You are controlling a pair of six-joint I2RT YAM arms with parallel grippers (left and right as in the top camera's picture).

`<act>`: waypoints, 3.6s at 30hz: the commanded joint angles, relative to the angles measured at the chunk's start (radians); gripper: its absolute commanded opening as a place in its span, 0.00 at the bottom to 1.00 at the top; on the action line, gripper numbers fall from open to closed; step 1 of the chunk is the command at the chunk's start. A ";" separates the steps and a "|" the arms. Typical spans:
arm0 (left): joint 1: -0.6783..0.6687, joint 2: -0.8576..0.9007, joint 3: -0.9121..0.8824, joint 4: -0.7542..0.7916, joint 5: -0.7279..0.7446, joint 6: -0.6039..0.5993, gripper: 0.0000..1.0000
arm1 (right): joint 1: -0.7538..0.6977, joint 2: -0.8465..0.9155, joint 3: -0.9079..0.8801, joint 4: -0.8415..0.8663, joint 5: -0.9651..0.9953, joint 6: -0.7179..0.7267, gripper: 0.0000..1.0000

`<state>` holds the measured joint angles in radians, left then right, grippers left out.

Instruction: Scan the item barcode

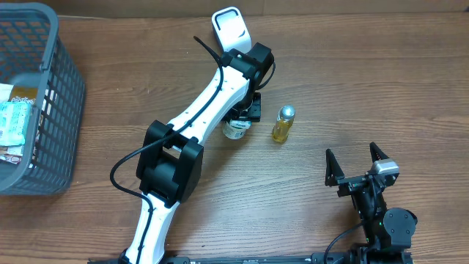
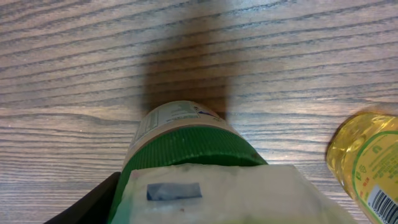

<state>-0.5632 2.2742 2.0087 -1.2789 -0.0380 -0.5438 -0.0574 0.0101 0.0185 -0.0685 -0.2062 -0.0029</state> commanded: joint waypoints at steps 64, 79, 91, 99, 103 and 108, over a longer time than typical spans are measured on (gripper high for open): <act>-0.019 -0.381 -0.555 0.442 0.079 0.011 0.60 | -0.003 -0.007 -0.011 0.006 -0.005 0.003 1.00; -0.001 -0.392 -0.555 0.484 0.145 0.020 0.91 | -0.003 -0.007 -0.011 0.006 -0.005 0.003 1.00; 0.133 -0.489 -0.427 0.380 0.347 0.093 0.93 | -0.003 -0.007 -0.011 0.006 -0.005 0.003 1.00; 0.144 -0.455 -0.434 0.291 0.420 0.156 0.58 | -0.003 -0.007 -0.011 0.006 -0.005 0.003 1.00; 0.144 -0.436 -0.452 0.267 0.420 0.156 0.60 | -0.003 -0.007 -0.011 0.006 -0.005 0.003 1.00; 0.145 -0.430 -0.484 0.267 0.415 0.155 0.60 | -0.003 -0.007 -0.011 0.006 -0.005 0.003 1.00</act>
<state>-0.4171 1.8267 1.5463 -1.0103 0.3637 -0.4110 -0.0574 0.0101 0.0185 -0.0685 -0.2066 -0.0029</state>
